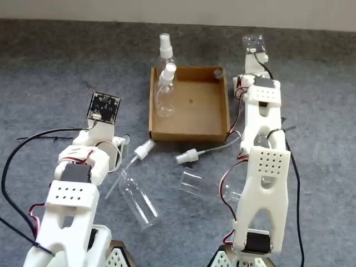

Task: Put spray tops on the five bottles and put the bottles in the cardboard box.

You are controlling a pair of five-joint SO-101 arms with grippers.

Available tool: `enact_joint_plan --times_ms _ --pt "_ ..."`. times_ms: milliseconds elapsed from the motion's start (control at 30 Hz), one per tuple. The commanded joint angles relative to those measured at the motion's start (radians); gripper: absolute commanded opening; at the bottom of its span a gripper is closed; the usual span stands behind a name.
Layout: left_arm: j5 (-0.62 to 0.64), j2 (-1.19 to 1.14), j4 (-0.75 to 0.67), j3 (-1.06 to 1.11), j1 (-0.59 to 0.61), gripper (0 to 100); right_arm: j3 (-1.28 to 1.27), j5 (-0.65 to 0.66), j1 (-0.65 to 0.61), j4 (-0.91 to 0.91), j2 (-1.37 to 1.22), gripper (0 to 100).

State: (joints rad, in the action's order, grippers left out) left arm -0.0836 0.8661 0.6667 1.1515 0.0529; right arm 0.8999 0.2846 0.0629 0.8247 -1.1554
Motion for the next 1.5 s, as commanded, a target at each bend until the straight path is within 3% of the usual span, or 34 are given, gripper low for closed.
enact_joint_plan --times_ms 0,167,467,700,867,1067,1467 --pt "0.009 0.012 -0.012 -0.002 -0.019 20 0.035 -0.009 0.044 0.079 0.005 8.7" --pt "0.009 0.012 -0.012 -0.002 -0.019 20 0.163 -0.009 0.082 0.303 0.041 0.4" --pt "0.009 0.012 -0.012 -0.001 -0.019 20 0.535 -0.006 0.163 0.716 0.038 0.5" --pt "0.009 0.012 -0.012 -0.001 -0.019 20 0.711 -0.008 0.202 0.854 0.038 0.5" --pt "0.009 0.012 -0.012 -0.001 -0.019 20 0.803 -0.008 0.168 0.794 0.036 2.4" --pt "0.008 0.012 -0.014 -0.001 -0.019 20 0.736 -0.009 0.111 0.659 0.035 14.2" --pt "0.008 0.012 -0.015 0.002 -0.019 20 0.707 -0.003 0.102 0.433 -0.073 14.5"
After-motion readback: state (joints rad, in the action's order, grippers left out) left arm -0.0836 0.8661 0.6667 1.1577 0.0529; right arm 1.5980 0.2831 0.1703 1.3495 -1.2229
